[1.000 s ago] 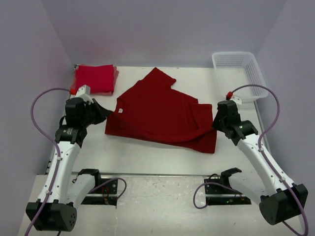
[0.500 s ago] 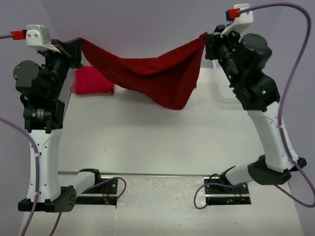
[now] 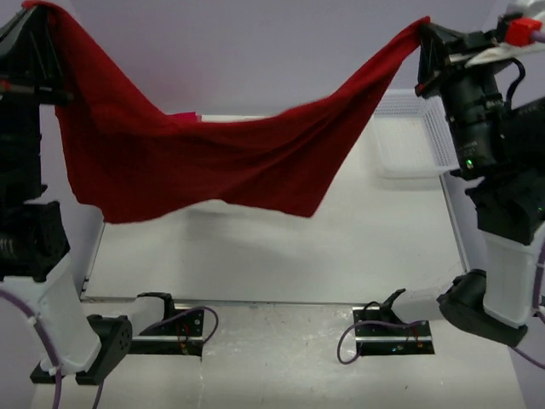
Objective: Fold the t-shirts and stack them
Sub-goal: Flatten out the tshirt
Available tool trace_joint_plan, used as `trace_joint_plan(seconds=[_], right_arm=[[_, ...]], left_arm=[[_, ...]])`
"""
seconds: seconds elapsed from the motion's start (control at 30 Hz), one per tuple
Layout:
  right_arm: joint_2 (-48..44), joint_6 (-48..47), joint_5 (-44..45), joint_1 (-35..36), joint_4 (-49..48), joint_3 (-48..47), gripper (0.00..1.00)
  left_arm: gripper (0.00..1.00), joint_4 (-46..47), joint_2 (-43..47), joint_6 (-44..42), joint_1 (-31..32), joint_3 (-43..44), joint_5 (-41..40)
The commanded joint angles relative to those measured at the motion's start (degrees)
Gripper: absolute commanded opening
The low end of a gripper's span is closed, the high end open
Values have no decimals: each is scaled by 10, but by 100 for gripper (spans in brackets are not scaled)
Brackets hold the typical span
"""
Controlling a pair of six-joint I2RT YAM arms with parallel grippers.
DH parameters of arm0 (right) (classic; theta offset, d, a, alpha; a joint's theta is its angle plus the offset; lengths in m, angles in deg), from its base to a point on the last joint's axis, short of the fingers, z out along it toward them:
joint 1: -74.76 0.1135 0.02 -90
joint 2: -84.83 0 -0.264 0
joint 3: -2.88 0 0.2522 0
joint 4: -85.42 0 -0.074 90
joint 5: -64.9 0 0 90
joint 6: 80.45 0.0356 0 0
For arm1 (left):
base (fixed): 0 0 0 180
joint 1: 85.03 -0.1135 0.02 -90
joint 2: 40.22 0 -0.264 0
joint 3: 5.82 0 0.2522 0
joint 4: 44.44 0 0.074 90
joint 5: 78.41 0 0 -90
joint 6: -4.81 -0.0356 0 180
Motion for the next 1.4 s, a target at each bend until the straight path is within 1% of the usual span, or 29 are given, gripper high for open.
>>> trace_joint_plan(seconds=[0.0,0.07,0.1,0.17,0.2,0.27,0.3,0.37,0.43,0.57,0.63,0.67,0.73,0.77,0.8,0.83,0.87,0.93,0.97,1.0,1.03,1.07,1.1,1.13,1.17,1.2,1.23,1.3,1.37], right_arm=[[113,-11,-37,-113,-22,-53,0],[169,9,-91,-166,-34,-81,0],[191,11,-107,-208,-36,-94,0],[246,30,-168,-248,-54,-108,0],[263,33,-188,-284,-68,-107,0],[319,35,-215,-312,-92,-132,0],[339,34,-231,-336,-92,-153,0],[369,34,-243,-352,-92,-201,0],[364,32,-253,-364,-117,-191,0],[347,42,-278,-376,-123,-184,0],[330,42,-280,-376,-120,-154,0],[321,44,-281,-374,-117,-140,0],[291,32,-266,-364,-92,-104,0],[275,22,-252,-344,-88,-82,0],[228,2,-237,-331,-89,-56,0],[202,-4,-214,-305,-91,0,0],[176,-9,-205,-292,-78,20,0],[105,-14,-188,-265,-53,52,0],[81,-20,-164,-229,-39,56,0],[59,-38,-147,-210,-7,58,0],[-3,-46,-129,-161,-6,85,0],[-41,-58,-90,-134,-16,107,0],[-74,-68,-81,-108,-8,123,0],[-106,-73,-69,-50,-2,124,0],[-152,-76,-36,-20,23,114,0],[-166,-66,-36,-2,41,80,0],[-181,-68,-33,23,44,80,0],[-228,-71,-38,31,18,103,0],[-222,-57,-44,33,37,82,0]], left_arm=[[0,-23,-170,-48,1,17,-40],[0,-4,-223,-53,1,37,-31],[0,-7,-292,-63,1,87,-28],[0,-15,-365,-75,-4,155,-28],[0,2,-425,-83,-8,200,-27],[0,45,-468,-86,-18,214,-15],[0,92,-497,-86,-39,216,-11],[0,118,-526,-88,-45,233,-2],[0,125,-551,-88,-54,264,1],[0,141,-541,-87,-66,250,15],[0,143,-492,-75,-79,201,25],[0,143,-491,-75,-79,183,29],[0,143,-433,-75,-80,141,31],[0,167,-381,-73,-77,86,30],[0,172,-351,-77,-70,57,20],[0,175,-323,-86,-62,6,5],[0,176,-264,-102,-39,-16,-11],[0,155,-217,-101,-28,-34,-17],[0,98,-180,-90,-26,-28,-18],[0,76,-159,-86,-24,-28,-9],[0,68,-131,-84,-22,-68,-7],[0,81,-60,-73,-19,-97,-6],[0,88,-23,-68,-19,-121,0],[0,87,7,-63,-19,-148,1],[0,84,56,-54,-19,-153,1],[0,80,76,-51,-16,-157,0],[0,78,90,-49,-2,-154,-1],[0,65,114,-46,13,-145,-7],[0,62,112,-47,20,-136,-16]])
